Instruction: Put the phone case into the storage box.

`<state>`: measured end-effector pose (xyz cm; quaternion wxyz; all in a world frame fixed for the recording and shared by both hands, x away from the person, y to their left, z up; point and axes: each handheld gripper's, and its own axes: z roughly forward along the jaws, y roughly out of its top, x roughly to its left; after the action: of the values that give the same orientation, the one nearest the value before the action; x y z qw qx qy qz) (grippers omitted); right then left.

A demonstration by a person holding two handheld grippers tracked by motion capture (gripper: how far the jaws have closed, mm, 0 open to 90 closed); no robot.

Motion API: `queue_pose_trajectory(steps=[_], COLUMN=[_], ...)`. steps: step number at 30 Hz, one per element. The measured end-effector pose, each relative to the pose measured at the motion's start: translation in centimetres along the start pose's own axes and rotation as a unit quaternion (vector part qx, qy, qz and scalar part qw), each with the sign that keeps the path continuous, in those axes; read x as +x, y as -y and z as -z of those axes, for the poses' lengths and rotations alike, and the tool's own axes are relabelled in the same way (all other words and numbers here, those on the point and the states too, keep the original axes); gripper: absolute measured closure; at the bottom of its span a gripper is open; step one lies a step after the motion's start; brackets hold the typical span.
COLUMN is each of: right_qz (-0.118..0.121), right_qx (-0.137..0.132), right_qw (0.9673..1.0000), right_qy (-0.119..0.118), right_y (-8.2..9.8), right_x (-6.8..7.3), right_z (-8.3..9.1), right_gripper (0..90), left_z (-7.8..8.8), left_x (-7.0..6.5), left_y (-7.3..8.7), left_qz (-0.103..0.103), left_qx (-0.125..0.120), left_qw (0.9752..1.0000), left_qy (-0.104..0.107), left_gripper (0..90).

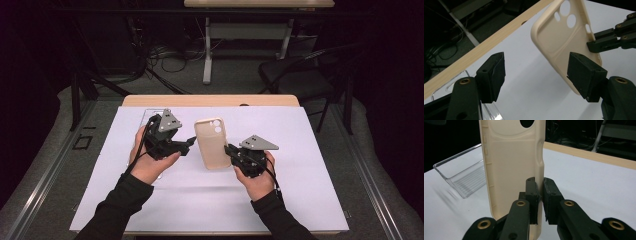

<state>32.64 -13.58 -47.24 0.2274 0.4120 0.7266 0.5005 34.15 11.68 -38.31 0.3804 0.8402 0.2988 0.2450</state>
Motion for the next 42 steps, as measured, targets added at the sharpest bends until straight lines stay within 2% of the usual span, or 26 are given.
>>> queue_pose_trajectory(steps=[3, 7, 13, 16, 20, 26, 34, 40, 42], right_qz=[0.003, -0.002, 0.001, 0.001, 0.002, 0.002, 0.005, 0.006, 0.006], right_qx=[0.005, 0.005, 0.002, 0.002, -0.001, -0.001, -0.002, -0.002, -0.002], right_qw=[1.0000, 1.0000, 1.0000, 1.0000, 1.0000, 1.0000, 1.0000, 1.0000, 1.0000], right_qy=[0.000, 0.001, 0.002, 0.002, 0.003, 0.002, 0.001, 0.001, 0.001], right_y=[0.2, 0.4, 0.6, 0.6, 0.7, 0.7, 0.8, 0.8, 0.8], right_x=[0.0, 0.1, 0.1, 0.1, 0.1, 0.1, 0.2, 0.2, 0.2], right_z=[-0.1, -0.2, -0.2, -0.1, -0.1, -0.1, 0.0, -0.1, -0.1], right_gripper=[83.7, 83.7, 83.7, 83.6, 83.7, 83.7, 83.6, 83.7, 83.6], left_z=[-0.1, -0.1, -0.3, -0.5, -0.8, -1.1, -1.8, -2.1, -2.1], left_x=[-0.1, 0.0, 0.4, 0.5, 0.7, 0.7, 0.8, 0.5, 0.4], left_y=[-0.4, -0.8, -1.3, -1.6, -2.0, -2.5, -3.2, -3.8, -4.0], left_qz=[-0.004, 0.002, 0.004, 0.002, -0.003, -0.022, -0.044, -0.054, -0.054], left_qx=[0.001, -0.004, -0.002, 0.001, 0.013, 0.036, 0.068, 0.082, 0.082], left_qw=[1.0000, 1.0000, 0.9998, 0.9995, 0.9991, 0.9987, 0.9966, 0.9950, 0.9949], left_qy=[-0.003, -0.001, 0.018, 0.031, 0.039, 0.029, 0.014, 0.017, 0.022], left_gripper=[31.5, 31.6, 32.5, 35.3, 39.8, 44.4, 47.8, 49.3, 52.5])
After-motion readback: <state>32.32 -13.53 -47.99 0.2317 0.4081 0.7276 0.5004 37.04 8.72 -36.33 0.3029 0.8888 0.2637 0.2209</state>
